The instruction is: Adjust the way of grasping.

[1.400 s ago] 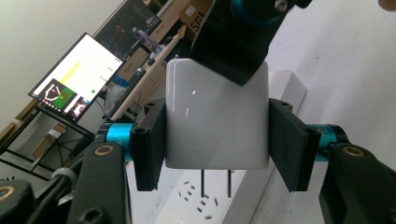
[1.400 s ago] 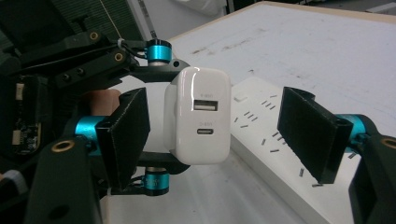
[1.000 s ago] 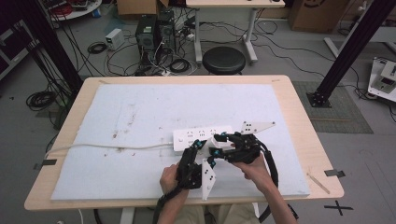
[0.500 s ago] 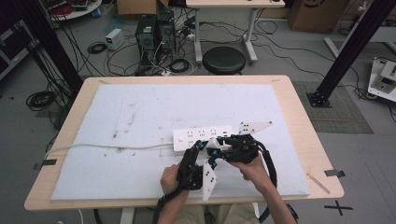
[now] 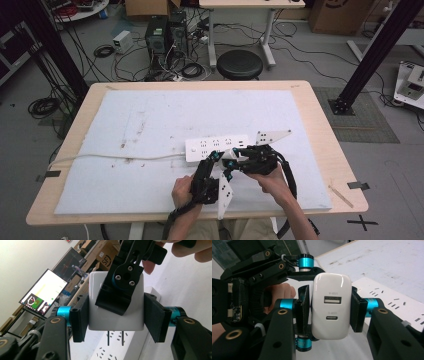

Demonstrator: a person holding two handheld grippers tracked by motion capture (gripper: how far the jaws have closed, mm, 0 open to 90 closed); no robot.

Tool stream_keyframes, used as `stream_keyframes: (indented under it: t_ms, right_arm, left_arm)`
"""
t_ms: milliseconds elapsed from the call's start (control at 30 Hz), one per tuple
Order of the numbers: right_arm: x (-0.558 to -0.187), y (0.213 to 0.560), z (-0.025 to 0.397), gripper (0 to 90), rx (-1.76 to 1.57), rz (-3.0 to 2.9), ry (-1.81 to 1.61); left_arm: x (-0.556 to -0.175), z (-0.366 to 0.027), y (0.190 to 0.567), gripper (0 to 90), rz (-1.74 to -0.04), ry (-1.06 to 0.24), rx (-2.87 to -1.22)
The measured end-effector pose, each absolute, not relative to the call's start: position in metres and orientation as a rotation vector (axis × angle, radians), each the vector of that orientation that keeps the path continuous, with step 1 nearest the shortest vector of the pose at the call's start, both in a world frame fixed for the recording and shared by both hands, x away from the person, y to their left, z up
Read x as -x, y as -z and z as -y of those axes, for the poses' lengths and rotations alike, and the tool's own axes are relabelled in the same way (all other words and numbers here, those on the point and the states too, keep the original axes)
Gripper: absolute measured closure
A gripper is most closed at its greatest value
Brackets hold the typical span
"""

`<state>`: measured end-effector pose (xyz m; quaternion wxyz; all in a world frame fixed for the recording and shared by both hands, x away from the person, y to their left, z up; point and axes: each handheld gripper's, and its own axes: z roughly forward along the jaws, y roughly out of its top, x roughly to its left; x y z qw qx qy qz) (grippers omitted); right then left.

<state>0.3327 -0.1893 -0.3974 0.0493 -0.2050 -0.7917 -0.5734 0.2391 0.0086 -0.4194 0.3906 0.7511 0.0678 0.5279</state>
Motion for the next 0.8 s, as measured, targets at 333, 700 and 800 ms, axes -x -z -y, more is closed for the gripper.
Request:
stream_keyframes:
  t_ms: [333,700,800]
  right_arm:
    - [-0.3339,0.3972,0.1900,62.7,0.631,2.392,1.730]
    - [-0.3349,0.3983,0.1890,63.4,0.642,2.389,1.705]
    - [-0.3352,0.3988,0.1888,63.4,0.655,2.390,1.701]
  left_arm:
    - [-0.2392,-0.0087,0.4194,42.5,-0.149,-1.362,-1.914]
    - [-0.2391,-0.0089,0.4204,42.4,-0.147,-1.366,-1.929]
    - [-0.2408,-0.0092,0.4202,42.3,-0.155,-1.347,-1.935]
